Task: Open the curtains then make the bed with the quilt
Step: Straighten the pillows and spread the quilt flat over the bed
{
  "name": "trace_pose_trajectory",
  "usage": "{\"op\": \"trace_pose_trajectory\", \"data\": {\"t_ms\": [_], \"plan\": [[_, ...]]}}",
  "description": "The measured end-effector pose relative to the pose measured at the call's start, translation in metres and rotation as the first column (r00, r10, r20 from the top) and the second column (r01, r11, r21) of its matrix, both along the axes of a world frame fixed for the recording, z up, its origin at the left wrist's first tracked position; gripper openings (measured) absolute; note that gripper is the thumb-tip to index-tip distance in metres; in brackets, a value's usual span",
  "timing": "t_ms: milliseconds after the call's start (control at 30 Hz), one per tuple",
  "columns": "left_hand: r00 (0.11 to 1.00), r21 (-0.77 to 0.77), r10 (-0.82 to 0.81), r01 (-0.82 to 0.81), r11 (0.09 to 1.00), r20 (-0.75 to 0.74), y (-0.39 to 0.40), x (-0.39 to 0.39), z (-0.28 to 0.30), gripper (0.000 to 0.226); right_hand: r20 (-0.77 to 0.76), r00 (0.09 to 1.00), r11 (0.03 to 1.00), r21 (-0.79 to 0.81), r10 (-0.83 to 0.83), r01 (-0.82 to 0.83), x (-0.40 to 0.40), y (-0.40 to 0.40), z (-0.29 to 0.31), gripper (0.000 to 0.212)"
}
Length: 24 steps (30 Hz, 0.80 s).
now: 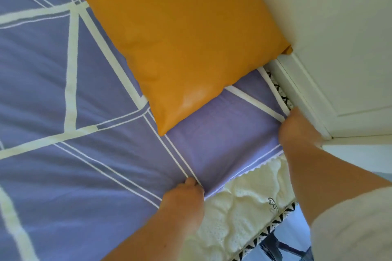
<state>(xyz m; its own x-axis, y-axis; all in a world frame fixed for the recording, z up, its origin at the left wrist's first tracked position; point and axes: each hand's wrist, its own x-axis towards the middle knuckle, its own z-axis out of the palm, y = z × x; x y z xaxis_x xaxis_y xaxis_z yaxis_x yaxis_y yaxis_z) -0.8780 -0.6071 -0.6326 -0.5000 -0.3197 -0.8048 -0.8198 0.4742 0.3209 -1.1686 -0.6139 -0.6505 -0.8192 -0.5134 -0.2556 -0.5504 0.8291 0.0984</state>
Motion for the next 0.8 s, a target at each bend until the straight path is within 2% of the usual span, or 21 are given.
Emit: {"op": "trace_pose_trajectory", "data": {"t_ms": [67,133,167,200,233,267,300,367,433,467,500,533,600,700,767,800], "plan": [[1.000,0.137,0.014,-0.011,0.991,-0.021,-0.001,0.003,0.000,0.046,-0.018,0.998,0.998,0.011,-0.060,0.060,0.008,-0.003,0.005,0.031],[0.984,0.320,0.173,-0.154,0.935,-0.032,-0.011,0.013,0.006,0.047,-0.102,0.995,0.999,0.028,-0.023,0.026,0.013,-0.010,0.016,0.041],[0.958,0.356,0.284,-0.251,0.900,-0.043,-0.020,0.022,0.009,0.045,-0.127,0.991,0.999,-0.013,0.038,-0.040,0.020,-0.015,0.021,0.049],[0.921,0.320,0.380,-0.336,0.886,-0.087,-0.034,0.029,0.014,0.042,-0.092,0.992,0.987,-0.122,0.090,-0.101,0.029,-0.025,0.030,0.059],[0.882,0.242,0.454,-0.416,0.877,-0.126,-0.047,0.037,0.015,0.040,0.046,0.993,0.955,-0.282,0.105,-0.088,0.041,-0.035,0.034,0.068],[0.821,0.148,0.545,-0.526,0.837,-0.169,-0.063,0.043,0.017,0.039,0.260,0.962,0.902,-0.431,0.089,0.033,0.054,-0.049,0.041,0.078],[0.730,0.080,0.653,-0.652,0.754,-0.201,-0.080,0.048,0.019,0.043,0.488,0.870,0.845,-0.492,0.069,0.209,0.067,-0.064,0.045,0.088],[0.508,0.079,0.830,-0.841,0.536,-0.230,-0.114,0.051,0.023,0.065,0.808,0.589,0.714,-0.413,0.001,0.566,0.089,-0.095,0.051,0.105],[0.354,0.201,0.911,-0.897,0.394,-0.210,-0.143,0.049,0.023,0.085,0.944,0.331,0.527,-0.281,0.000,0.802,0.099,-0.125,0.054,0.111],[0.316,0.261,0.926,-0.894,0.364,-0.208,-0.153,0.045,0.022,0.090,0.967,0.256,0.427,-0.235,0.008,0.873,0.099,-0.137,0.054,0.107],[0.318,0.301,0.923,-0.878,0.372,-0.214,-0.161,0.042,0.024,0.093,0.976,0.217,0.340,-0.210,0.018,0.917,0.098,-0.148,0.053,0.101],[0.348,0.325,0.911,-0.854,0.406,-0.223,-0.166,0.037,0.025,0.093,0.979,0.203,0.280,-0.202,0.024,0.939,0.096,-0.154,0.053,0.094],[0.379,0.378,0.897,-0.814,0.440,-0.227,-0.172,0.028,0.028,0.094,0.966,0.254,0.209,-0.257,0.040,0.944,0.095,-0.160,0.051,0.084],[0.331,0.484,0.919,-0.782,0.394,-0.214,-0.169,0.012,0.032,0.093,0.891,0.451,0.136,-0.453,0.045,0.881,0.096,-0.152,0.058,0.083],[0.354,0.499,0.911,-0.762,0.412,-0.212,-0.163,0.003,0.035,0.086,0.829,0.559,0.146,-0.558,0.040,0.817,0.094,-0.140,0.064,0.088],[0.383,0.483,0.898,-0.758,0.438,-0.214,-0.160,0.001,0.036,0.081,0.816,0.577,0.182,-0.572,0.031,0.800,0.091,-0.135,0.065,0.094]]}}
